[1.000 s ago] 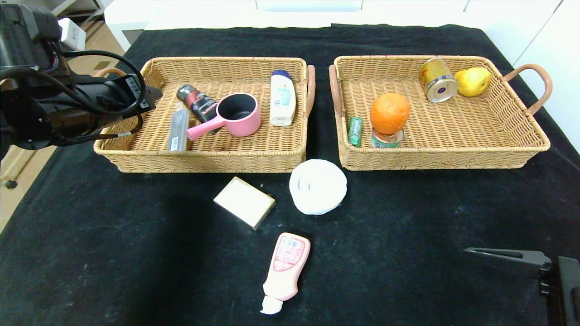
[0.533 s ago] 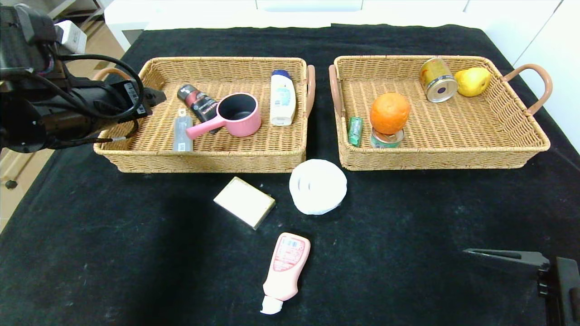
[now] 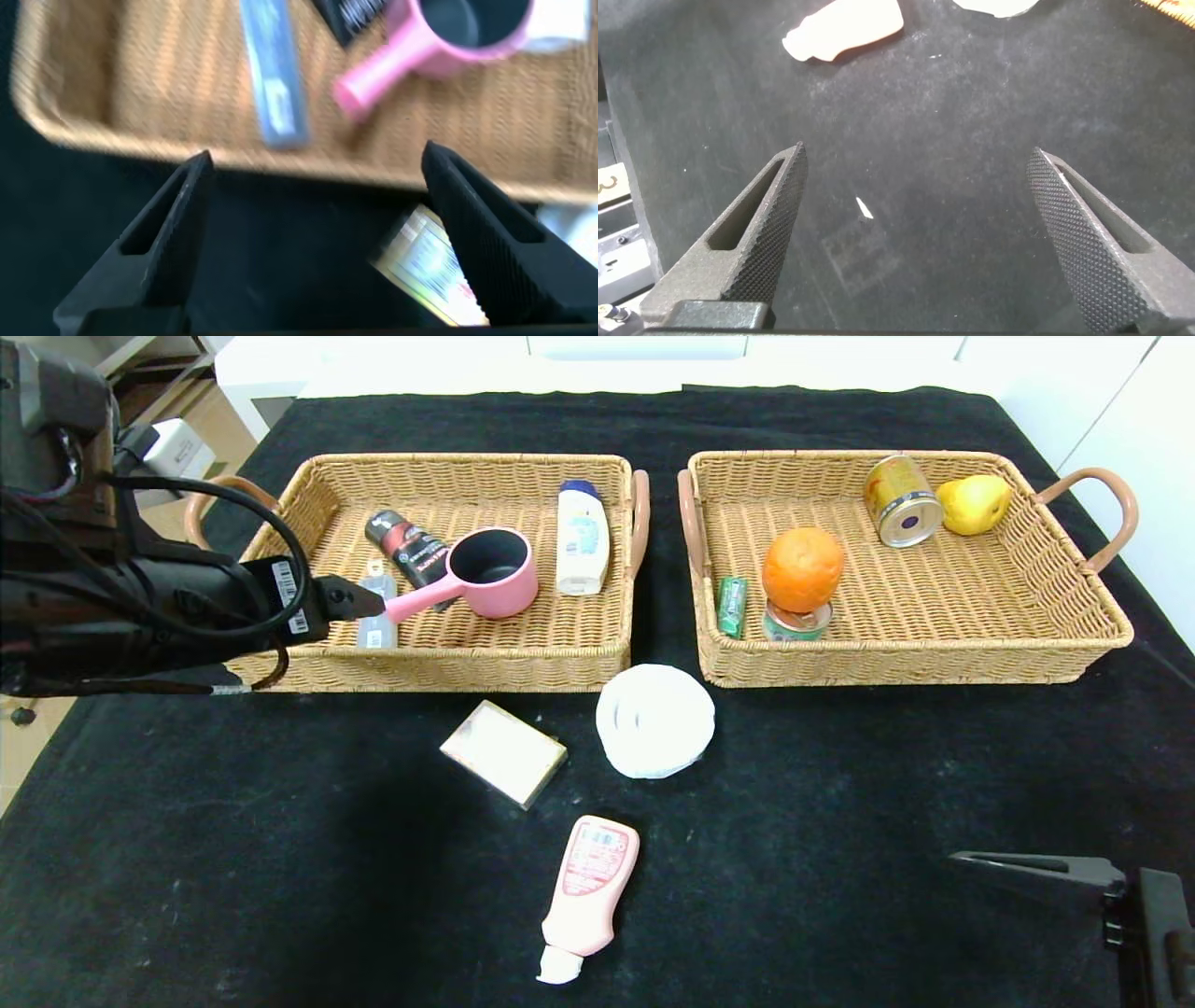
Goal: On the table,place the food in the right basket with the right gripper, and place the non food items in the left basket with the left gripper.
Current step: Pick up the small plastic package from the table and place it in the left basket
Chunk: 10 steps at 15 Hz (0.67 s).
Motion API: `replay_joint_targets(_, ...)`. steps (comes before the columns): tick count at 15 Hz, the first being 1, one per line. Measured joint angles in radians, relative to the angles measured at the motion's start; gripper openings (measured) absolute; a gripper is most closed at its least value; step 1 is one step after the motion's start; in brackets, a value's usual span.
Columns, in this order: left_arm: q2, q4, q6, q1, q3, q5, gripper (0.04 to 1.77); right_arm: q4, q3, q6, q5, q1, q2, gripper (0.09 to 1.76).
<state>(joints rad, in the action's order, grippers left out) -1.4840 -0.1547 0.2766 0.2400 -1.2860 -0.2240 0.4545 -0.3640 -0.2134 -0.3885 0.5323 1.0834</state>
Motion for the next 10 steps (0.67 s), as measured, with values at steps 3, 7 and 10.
replay_joint_targets(3, 0.031, -0.208, 0.159, 0.094, -0.048, -0.003, 1.65, 0.0, 0.002, -0.001, 0.0, 0.001, 0.004, 1.71)
replay_joint_targets(7, 0.02, -0.347, 0.34, 0.184, -0.09, -0.007, 1.68, 0.003, 0.006, -0.001, 0.0, 0.001, 0.009, 1.71)
replay_joint_targets(10, -0.026, -0.37, 0.441, 0.213, -0.096, -0.008, 1.69, 0.004, 0.007, -0.001, 0.001, 0.001, 0.014, 1.71)
